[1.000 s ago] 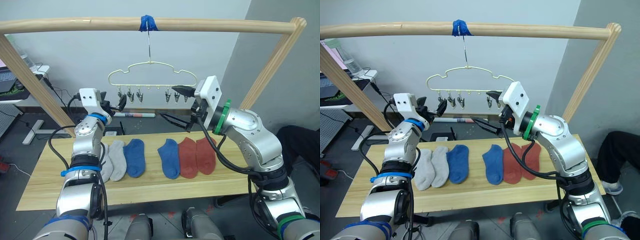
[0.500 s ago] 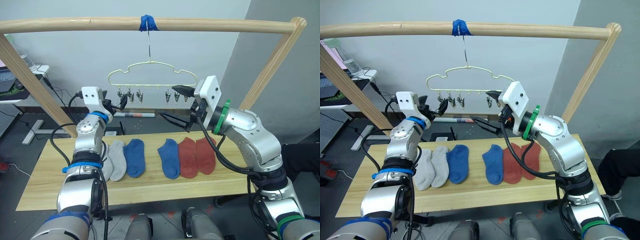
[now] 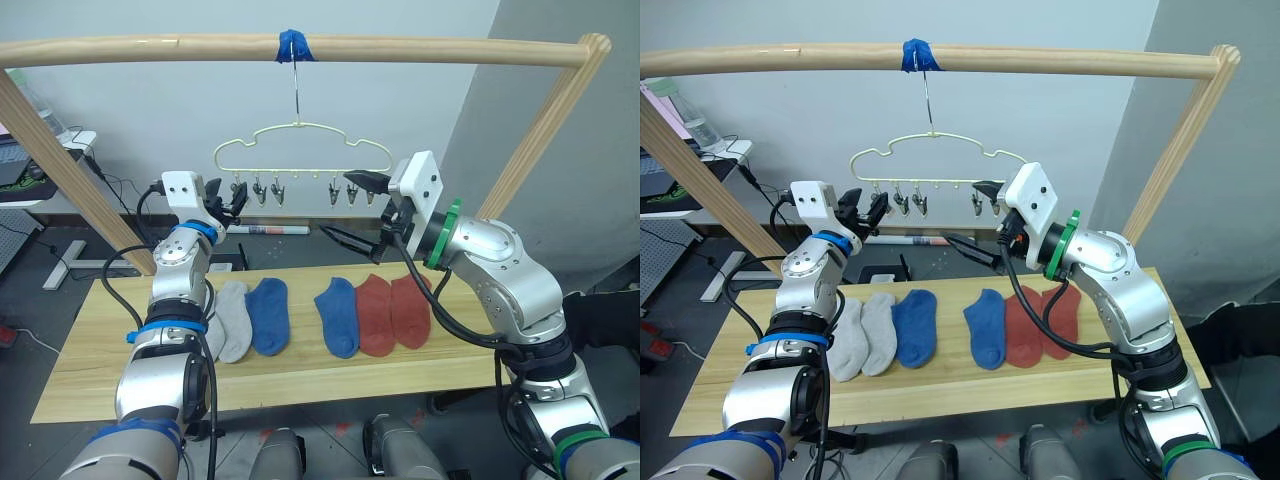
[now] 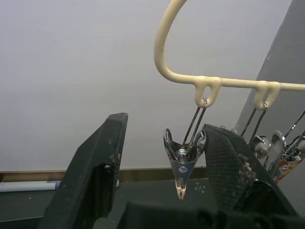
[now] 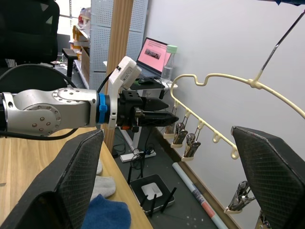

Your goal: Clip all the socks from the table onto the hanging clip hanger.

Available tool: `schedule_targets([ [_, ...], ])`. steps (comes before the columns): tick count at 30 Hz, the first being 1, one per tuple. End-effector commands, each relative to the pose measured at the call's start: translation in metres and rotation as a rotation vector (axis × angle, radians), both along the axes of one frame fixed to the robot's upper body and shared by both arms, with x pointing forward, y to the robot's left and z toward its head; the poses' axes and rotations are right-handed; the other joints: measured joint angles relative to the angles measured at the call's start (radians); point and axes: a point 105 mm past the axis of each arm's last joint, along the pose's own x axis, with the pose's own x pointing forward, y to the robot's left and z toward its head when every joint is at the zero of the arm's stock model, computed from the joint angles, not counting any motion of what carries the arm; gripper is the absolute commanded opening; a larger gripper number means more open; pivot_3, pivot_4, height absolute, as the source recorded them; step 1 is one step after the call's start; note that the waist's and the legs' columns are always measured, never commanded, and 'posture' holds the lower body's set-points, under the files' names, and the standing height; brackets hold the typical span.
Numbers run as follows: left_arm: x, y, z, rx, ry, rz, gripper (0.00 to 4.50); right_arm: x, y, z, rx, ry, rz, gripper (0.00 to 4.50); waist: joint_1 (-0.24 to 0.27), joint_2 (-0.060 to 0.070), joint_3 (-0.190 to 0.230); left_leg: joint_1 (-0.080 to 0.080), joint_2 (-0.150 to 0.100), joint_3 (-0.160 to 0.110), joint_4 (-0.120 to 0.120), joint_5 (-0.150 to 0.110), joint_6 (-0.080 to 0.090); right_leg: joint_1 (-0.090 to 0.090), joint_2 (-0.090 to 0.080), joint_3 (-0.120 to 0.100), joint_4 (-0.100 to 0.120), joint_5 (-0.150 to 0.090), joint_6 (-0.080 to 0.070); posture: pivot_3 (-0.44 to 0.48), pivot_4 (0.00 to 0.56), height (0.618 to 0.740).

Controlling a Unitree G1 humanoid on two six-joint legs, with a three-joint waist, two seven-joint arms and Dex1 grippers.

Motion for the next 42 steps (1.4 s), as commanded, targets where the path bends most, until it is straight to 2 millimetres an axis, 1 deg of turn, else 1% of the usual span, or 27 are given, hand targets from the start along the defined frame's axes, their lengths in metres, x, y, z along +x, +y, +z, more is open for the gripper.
schedule_targets([
  [1, 0.0001, -0.0019, 0.0201, 0.01, -0.069, -0.013, 2.84, -0.005, -0.0012, 0.0123, 0.025, -0.05, 0.014, 4.5, 0.0, 0.0, 0.0, 0.0, 0.0, 0.0, 0.0, 0.0, 0.0, 0.0, 0.0, 0.0, 0.0, 0.0, 0.0, -0.051, 0.154, 0.74],
  [10, -0.0012, -0.0022, 0.0215, 0.027, -0.075, -0.019, 2.84, -0.0044, -0.0005, 0.0123, 0.028, -0.051, 0.015, 4.5, 0.0, 0.0, 0.0, 0.0, 0.0, 0.0, 0.0, 0.0, 0.0, 0.0, 0.0, 0.0, 0.0, 0.0, 0.0, -0.048, 0.153, 0.74],
  [13, -0.0024, -0.0036, 0.0219, 0.022, -0.081, -0.029, 2.3, -0.0042, -0.0006, 0.0123, 0.028, -0.052, 0.014, 4.5, 0.0, 0.0, 0.0, 0.0, 0.0, 0.0, 0.0, 0.0, 0.0, 0.0, 0.0, 0.0, 0.0, 0.0, 0.0, -0.048, 0.154, 0.74],
  [18, -0.0035, -0.0063, 0.022, 0.023, -0.085, -0.034, 0.87, -0.0028, -0.0013, 0.0122, 0.027, -0.053, 0.008, 4.5, 0.0, 0.0, 0.0, 0.0, 0.0, 0.0, 0.0, 0.0, 0.0, 0.0, 0.0, 0.0, 0.0, 0.0, 0.0, -0.05, 0.153, 0.74],
  [19, -0.0037, -0.007, 0.0222, 0.023, -0.086, -0.036, 0.5, -0.0028, -0.0015, 0.0121, 0.027, -0.053, 0.008, 4.5, 0.0, 0.0, 0.0, 0.0, 0.0, 0.0, 0.0, 0.0, 0.0, 0.0, 0.0, 0.0, 0.0, 0.0, 0.0, -0.052, 0.151, 0.74],
  [21, -0.004, -0.0078, 0.0226, 0.024, -0.088, -0.037, 0.05, -0.003, -0.0016, 0.0118, 0.027, -0.053, 0.007, 4.5, 0.0, 0.0, 0.0, 0.0, 0.0, 0.0, 0.0, 0.0, 0.0, 0.0, 0.0, 0.0, 0.0, 0.0, 0.0, -0.051, 0.15, 0.74],
  [34, -0.0037, -0.0081, 0.0241, 0.048, -0.091, -0.017, 0.05, -0.0015, -0.0032, 0.012, 0.028, -0.051, 0.0, 4.5, 0.0, 0.0, 0.0, 0.0, 0.0, 0.0, 0.0, 0.0, 0.0, 0.0, 0.0, 0.0, 0.0, 0.0, 0.0, -0.053, 0.151, 0.74],
  [37, -0.0047, -0.0084, 0.0258, 0.052, -0.107, -0.016, 0.65, -0.0008, -0.0035, 0.0119, 0.027, -0.052, -0.003, 4.5, 0.0, 0.0, 0.0, 0.0, 0.0, 0.0, 0.0, 0.0, 0.0, 0.0, 0.0, 0.0, 0.0, 0.0, 0.0, -0.053, 0.152, 0.74],
  [42, -0.0032, -0.0049, 0.024, 0.05, -0.091, 0.006, 1.96, -0.0013, -0.0028, 0.0121, 0.028, -0.053, -0.002, 4.5, 0.0, 0.0, 0.0, 0.0, 0.0, 0.0, 0.0, 0.0, 0.0, 0.0, 0.0, 0.0, 0.0, 0.0, 0.0, -0.054, 0.153, 0.74],
])
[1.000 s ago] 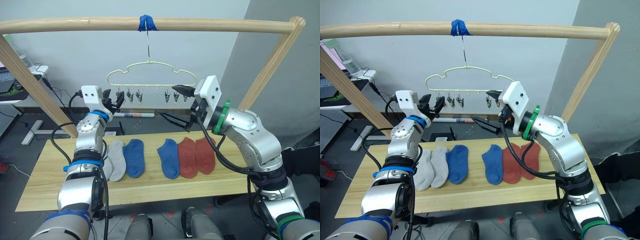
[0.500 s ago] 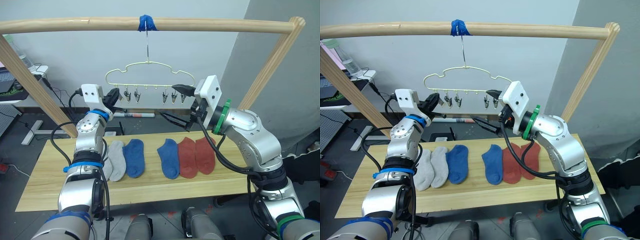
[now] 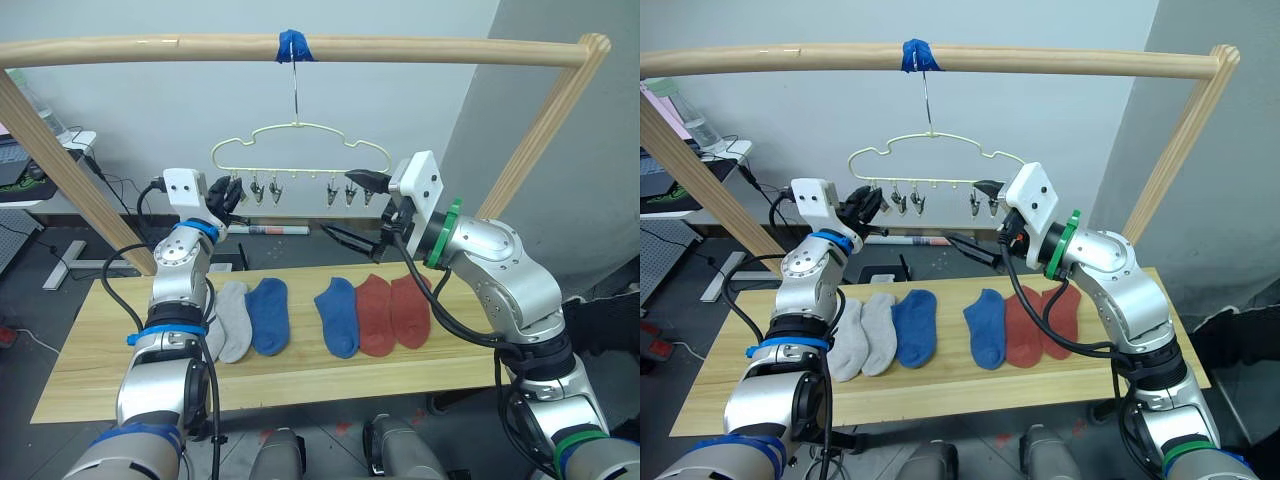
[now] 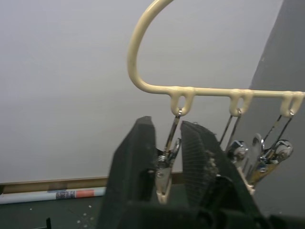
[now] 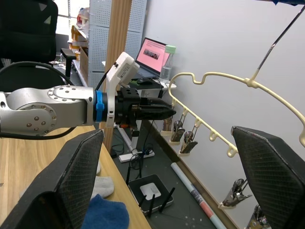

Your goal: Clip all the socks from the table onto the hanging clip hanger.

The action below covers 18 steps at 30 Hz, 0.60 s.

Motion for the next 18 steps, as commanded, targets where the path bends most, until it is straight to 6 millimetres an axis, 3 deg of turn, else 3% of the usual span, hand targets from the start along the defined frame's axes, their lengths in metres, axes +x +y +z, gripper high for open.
schedule_targets([
  [1, -0.0001, -0.0012, 0.0169, 0.019, -0.056, -0.003, 2.28, -0.0029, -0.0022, 0.0124, 0.026, -0.05, 0.003, 4.5, 0.0, 0.0, 0.0, 0.0, 0.0, 0.0, 0.0, 0.0, 0.0, 0.0, 0.0, 0.0, 0.0, 0.0, 0.0, -0.053, 0.15, 0.74],
  [2, 0.0, -0.0015, 0.0161, 0.014, -0.052, -0.007, 2.56, -0.0028, -0.0023, 0.0122, 0.026, -0.05, 0.003, 4.5, 0.0, 0.0, 0.0, 0.0, 0.0, 0.0, 0.0, 0.0, 0.0, 0.0, 0.0, 0.0, 0.0, 0.0, 0.0, -0.053, 0.15, 0.74],
  [18, 0.0011, -0.0095, 0.0077, -0.05, -0.006, -0.066, 2.56, -0.0024, -0.0029, 0.0115, 0.02, -0.055, -0.001, 4.5, 0.0, 0.0, 0.0, 0.0, 0.0, 0.0, 0.0, 0.0, 0.0, 0.0, 0.0, 0.0, 0.0, 0.0, 0.0, -0.056, 0.151, 0.74],
])
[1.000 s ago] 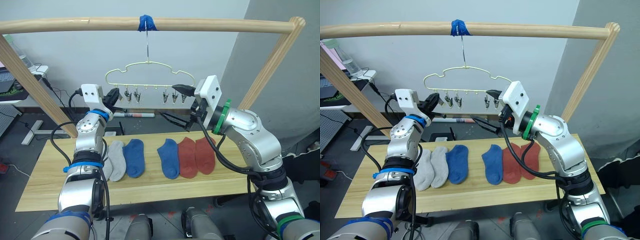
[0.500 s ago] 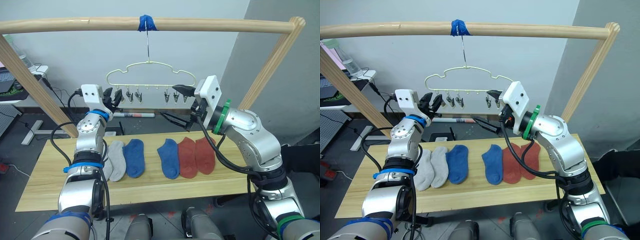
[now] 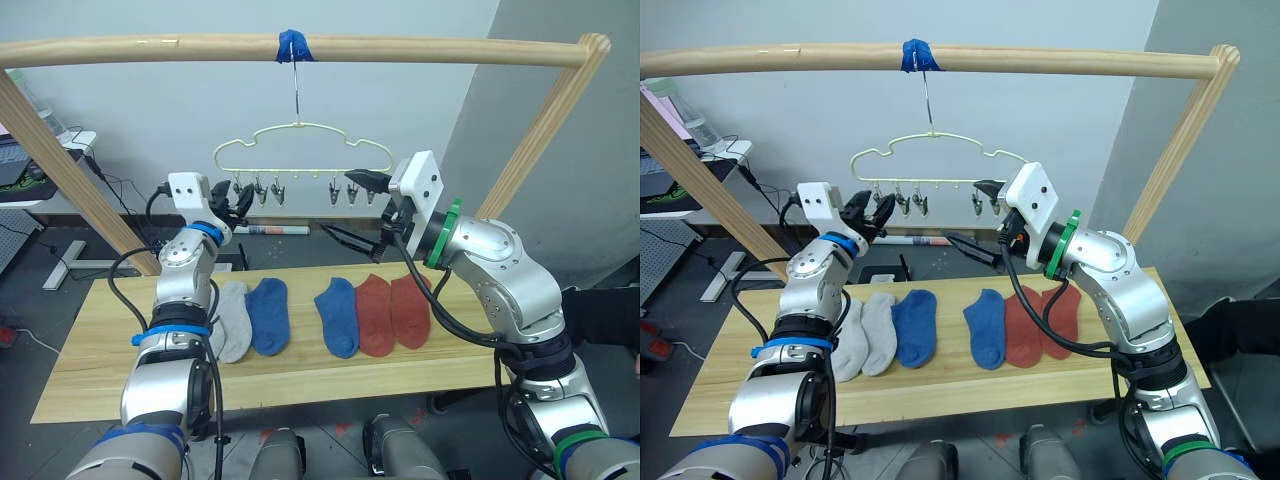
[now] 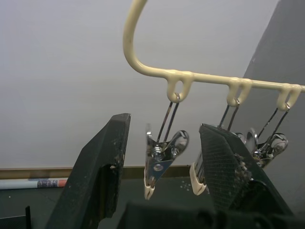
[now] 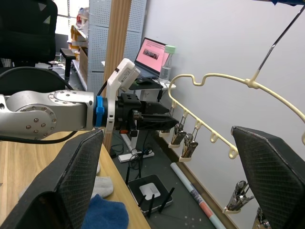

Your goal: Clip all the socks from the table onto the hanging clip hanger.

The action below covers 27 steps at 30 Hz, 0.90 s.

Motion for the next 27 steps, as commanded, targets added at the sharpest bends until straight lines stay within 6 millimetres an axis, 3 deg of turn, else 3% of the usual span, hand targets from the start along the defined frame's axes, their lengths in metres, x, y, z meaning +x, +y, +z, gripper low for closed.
schedule_targets([
  [1, 0.0, 0.0, 0.016, 0.016, -0.051, -0.004, 2.56, -0.003, -0.003, 0.011, 0.02, -0.053, 0.0, 4.5, 0.0, 0.0, 0.0, 0.0, 0.0, 0.0, 0.0, 0.0, 0.0, 0.0, 0.0, 0.0, 0.0, 0.0, 0.0, -0.056, 0.151, 0.74],
  [13, 0.002, 0.011, 0.017, 0.059, -0.055, 0.052, 2.56, -0.003, -0.003, 0.012, 0.023, -0.055, 0.001, 4.5, 0.0, 0.0, 0.0, 0.0, 0.0, 0.0, 0.0, 0.0, 0.0, 0.0, 0.0, 0.0, 0.0, 0.0, 0.0, -0.053, 0.148, 0.74],
  [22, 0.002, 0.007, 0.018, 0.054, -0.067, 0.033, 2.56, -0.003, -0.002, 0.012, 0.025, -0.056, 0.004, 4.5, 0.0, 0.0, 0.0, 0.0, 0.0, 0.0, 0.0, 0.0, 0.0, 0.0, 0.0, 0.0, 0.0, 0.0, 0.0, -0.051, 0.145, 0.74],
  [25, 0.001, 0.007, 0.019, 0.053, -0.075, 0.027, 1.97, -0.003, -0.002, 0.012, 0.028, -0.054, 0.005, 4.5, 0.0, 0.0, 0.0, 0.0, 0.0, 0.0, 0.0, 0.0, 0.0, 0.0, 0.0, 0.0, 0.0, 0.0, 0.0, -0.05, 0.145, 0.74],
  [27, 0.001, 0.006, 0.018, 0.053, -0.075, 0.022, 1.32, -0.003, -0.002, 0.011, 0.027, -0.051, 0.004, 4.5, 0.0, 0.0, 0.0, 0.0, 0.0, 0.0, 0.0, 0.0, 0.0, 0.0, 0.0, 0.0, 0.0, 0.0, 0.0, -0.05, 0.145, 0.74],
])
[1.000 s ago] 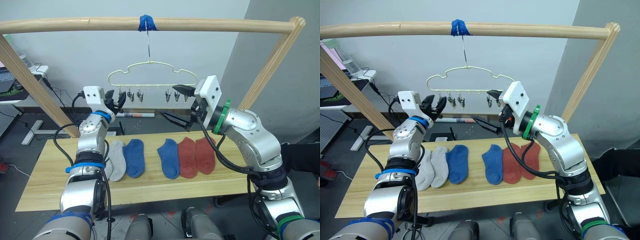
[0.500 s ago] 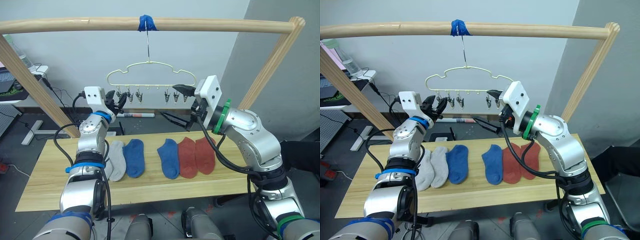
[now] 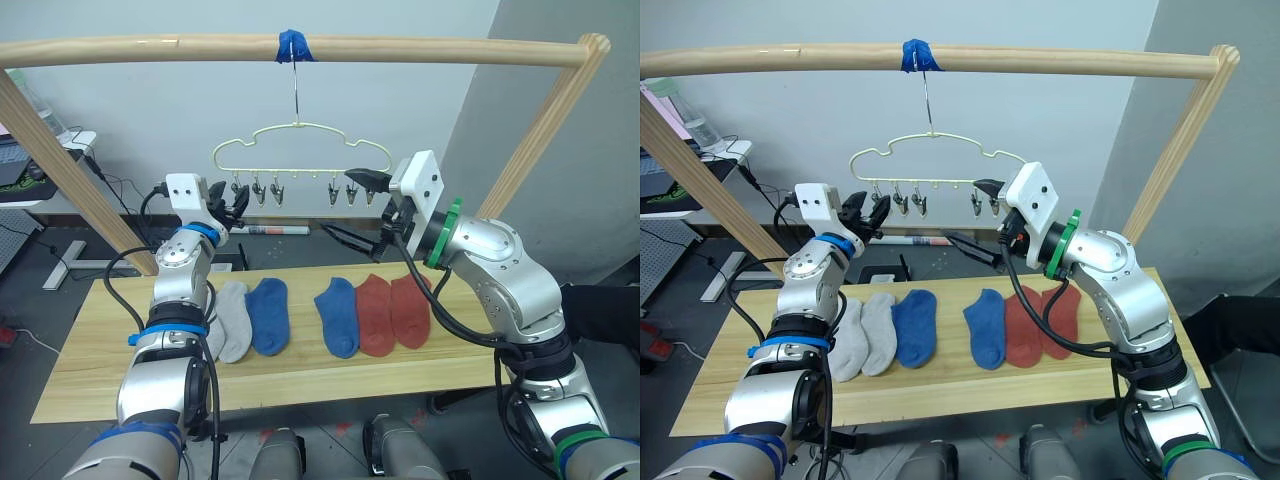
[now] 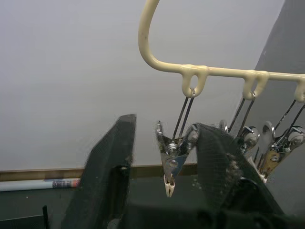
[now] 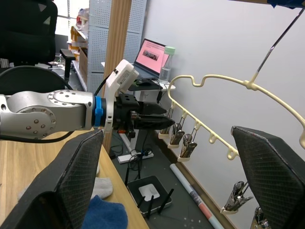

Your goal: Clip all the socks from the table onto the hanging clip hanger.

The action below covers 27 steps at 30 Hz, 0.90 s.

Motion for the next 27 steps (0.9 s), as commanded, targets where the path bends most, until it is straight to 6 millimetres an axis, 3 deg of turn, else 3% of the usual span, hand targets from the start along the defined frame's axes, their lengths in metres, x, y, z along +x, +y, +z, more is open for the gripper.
schedule_targets([
  [1, 0.001, -0.002, 0.02, 0.004, -0.068, -0.013, 1.11, -0.002, -0.002, 0.01, 0.025, -0.045, 0.001, 4.5, 0.0, 0.0, 0.0, 0.0, 0.0, 0.0, 0.0, 0.0, 0.0, 0.0, 0.0, 0.0, 0.0, 0.0, 0.0, -0.05, 0.145, 0.74],
  [3, 0.0, -0.002, 0.019, 0.003, -0.069, -0.014, 0.62, -0.002, -0.002, 0.01, 0.027, -0.042, 0.001, 4.5, 0.0, 0.0, 0.0, 0.0, 0.0, 0.0, 0.0, 0.0, 0.0, 0.0, 0.0, 0.0, 0.0, 0.0, 0.0, -0.05, 0.145, 0.74],
  [9, 0.0, -0.002, 0.02, 0.001, -0.073, -0.017, 0.0, -0.002, -0.002, 0.01, 0.028, -0.04, 0.001, 4.5, 0.0, 0.0, 0.0, 0.0, 0.0, 0.0, 0.0, 0.0, 0.0, 0.0, 0.0, 0.0, 0.001, 0.0, 0.0, -0.049, 0.145, 0.74],
  [14, -0.001, -0.002, 0.022, 0.019, -0.076, -0.014, 0.0, -0.003, -0.004, 0.006, 0.019, -0.031, -0.004, 4.5, -0.001, 0.0, 0.0, 0.001, 0.0, 0.0, 0.0, 0.0, 0.0, 0.0, 0.0, 0.0, 0.001, 0.0, 0.0, -0.05, 0.153, 0.74],
  [19, -0.003, -0.002, 0.024, 0.027, -0.049, -0.047, 0.0, 0.005, -0.017, -0.014, -0.045, 0.01, -0.07, 4.5, 0.0, 0.0, 0.002, 0.0, 0.0, 0.0, 0.0, 0.0, 0.0, 0.0, 0.0, 0.0, 0.0, 0.0, 0.0, -0.049, 0.175, 0.74],
  [23, -0.012, -0.01, 0.019, 0.04, 0.075, -0.161, 0.0, 0.027, -0.06, -0.07, -0.18, 0.149, -0.24, 4.5, -0.001, -0.003, 0.011, 0.001, 0.0, 0.0, 0.0, 0.0, 0.0, 0.0, 0.0, 0.0, 0.001, 0.0, 0.0, -0.053, 0.193, 0.74],
  [27, -0.028, -0.014, 0.017, -0.006, 0.23, -0.27, 0.0, 0.047, -0.094, -0.106, -0.244, 0.247, -0.377, 4.5, -0.005, -0.001, 0.027, 0.001, 0.0, 0.001, 0.001, 0.0, 0.0, 0.0, 0.0, 0.001, 0.001, 0.0, 0.0, -0.049, 0.216, 0.74],
])
